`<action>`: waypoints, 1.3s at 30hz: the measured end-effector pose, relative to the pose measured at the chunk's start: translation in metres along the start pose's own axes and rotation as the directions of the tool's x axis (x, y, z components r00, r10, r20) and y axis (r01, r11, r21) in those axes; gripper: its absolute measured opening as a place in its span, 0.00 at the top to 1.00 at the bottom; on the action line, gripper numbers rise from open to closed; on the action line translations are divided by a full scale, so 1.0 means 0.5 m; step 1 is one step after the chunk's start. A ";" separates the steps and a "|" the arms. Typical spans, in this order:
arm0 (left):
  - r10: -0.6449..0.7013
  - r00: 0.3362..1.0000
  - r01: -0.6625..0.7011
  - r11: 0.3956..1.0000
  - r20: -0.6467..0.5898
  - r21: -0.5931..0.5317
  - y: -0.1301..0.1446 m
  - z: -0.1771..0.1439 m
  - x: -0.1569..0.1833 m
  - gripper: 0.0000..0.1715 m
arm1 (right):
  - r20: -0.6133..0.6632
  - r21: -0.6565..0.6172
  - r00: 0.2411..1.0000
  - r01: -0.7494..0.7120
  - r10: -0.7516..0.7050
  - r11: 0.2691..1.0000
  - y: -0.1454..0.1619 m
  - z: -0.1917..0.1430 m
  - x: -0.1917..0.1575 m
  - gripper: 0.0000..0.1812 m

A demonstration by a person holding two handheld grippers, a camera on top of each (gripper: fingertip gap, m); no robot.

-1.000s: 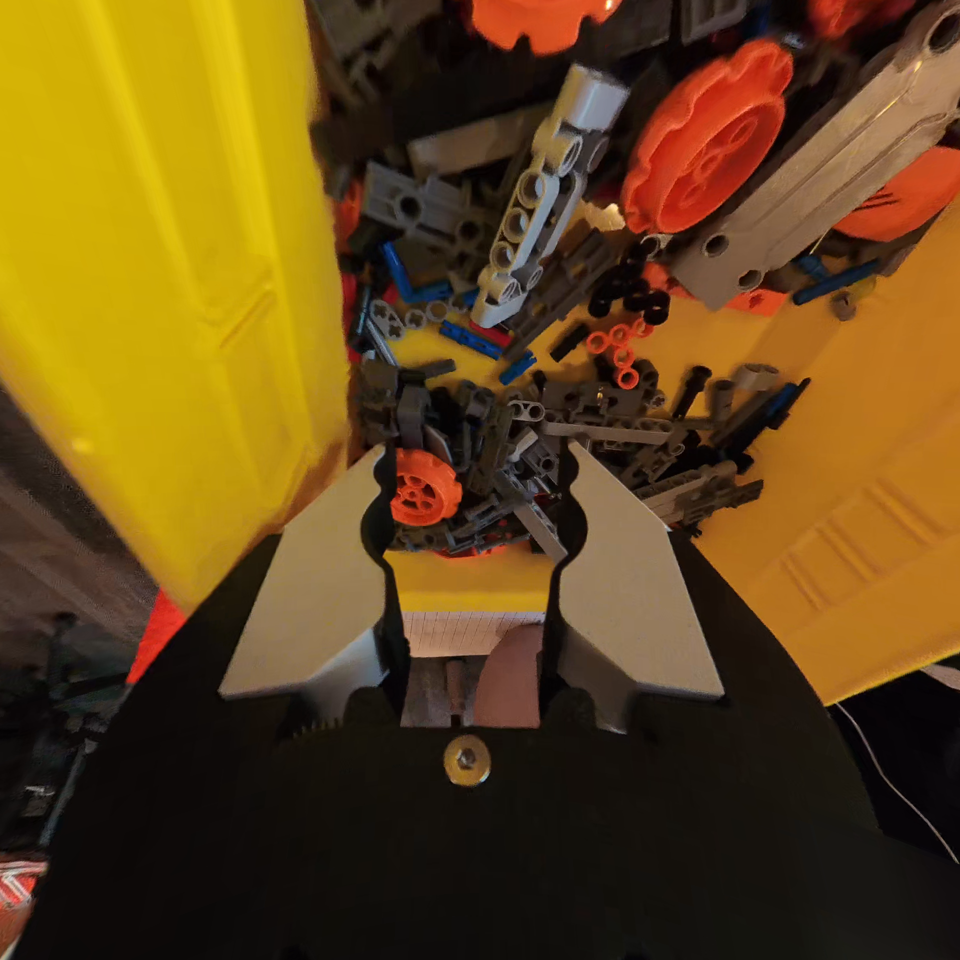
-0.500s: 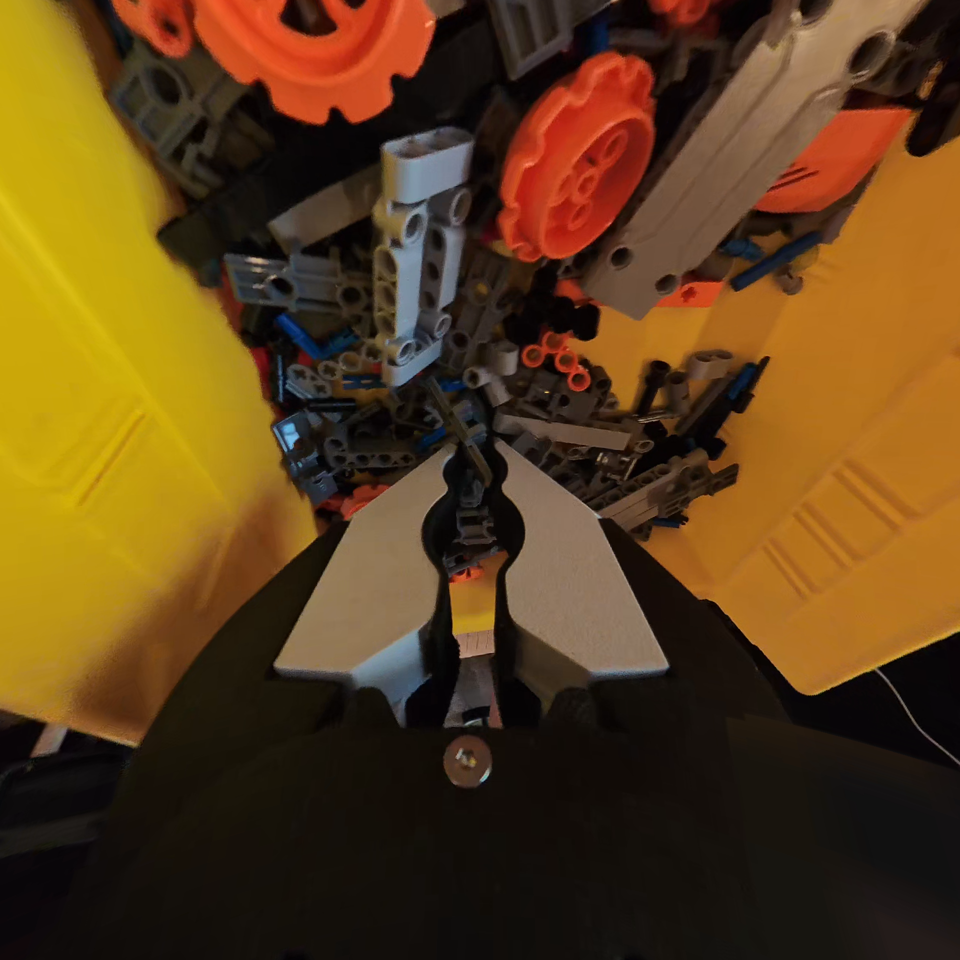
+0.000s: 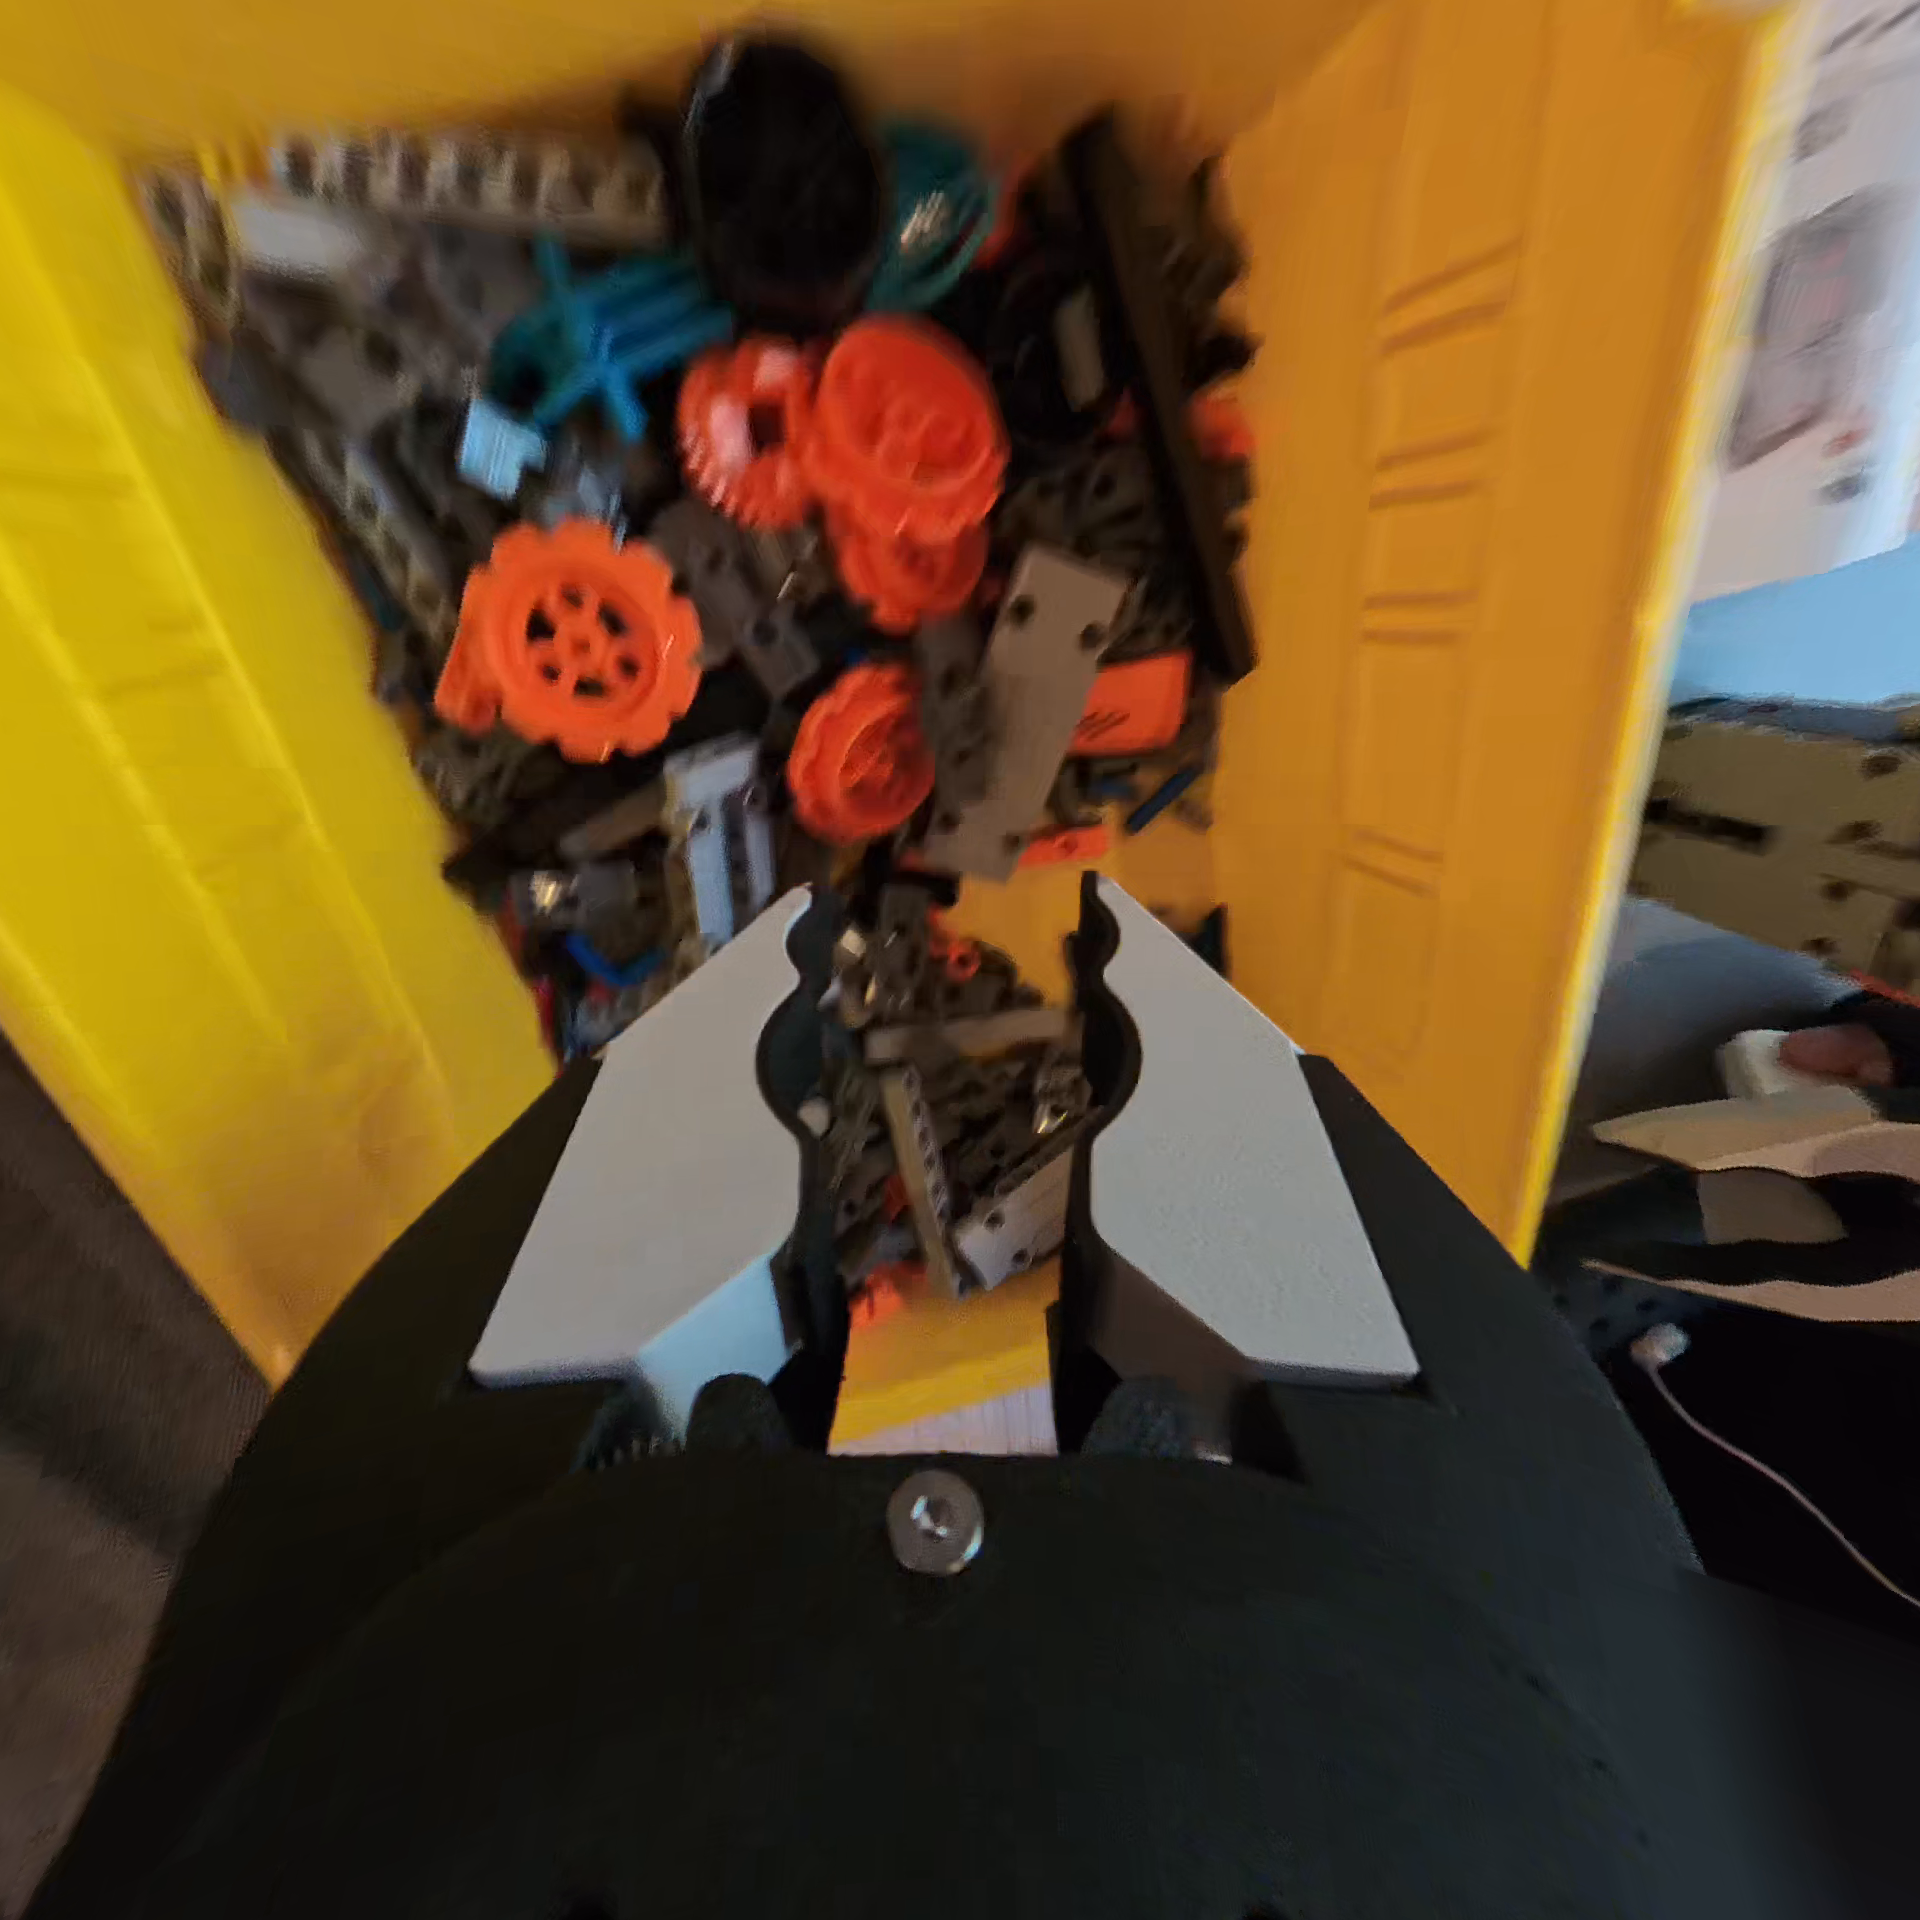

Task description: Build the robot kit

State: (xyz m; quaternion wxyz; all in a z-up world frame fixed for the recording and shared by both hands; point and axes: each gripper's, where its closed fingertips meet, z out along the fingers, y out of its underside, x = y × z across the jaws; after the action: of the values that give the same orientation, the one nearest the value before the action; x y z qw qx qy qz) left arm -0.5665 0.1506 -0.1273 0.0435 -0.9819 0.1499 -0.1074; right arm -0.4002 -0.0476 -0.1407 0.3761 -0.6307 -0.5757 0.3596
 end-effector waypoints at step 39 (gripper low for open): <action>0.170 0.986 -0.165 0.958 0.001 -0.234 0.041 0.072 0.066 1.00 | 0.008 -0.037 0.999 0.033 -0.033 0.999 0.011 0.005 -0.008 0.73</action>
State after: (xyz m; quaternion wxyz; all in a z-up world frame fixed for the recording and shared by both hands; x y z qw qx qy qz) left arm -0.5335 0.1232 -0.1580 -0.0616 -0.9651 0.2434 -0.0744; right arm -0.4003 -0.0517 -0.1467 0.3679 -0.6266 -0.5941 0.3450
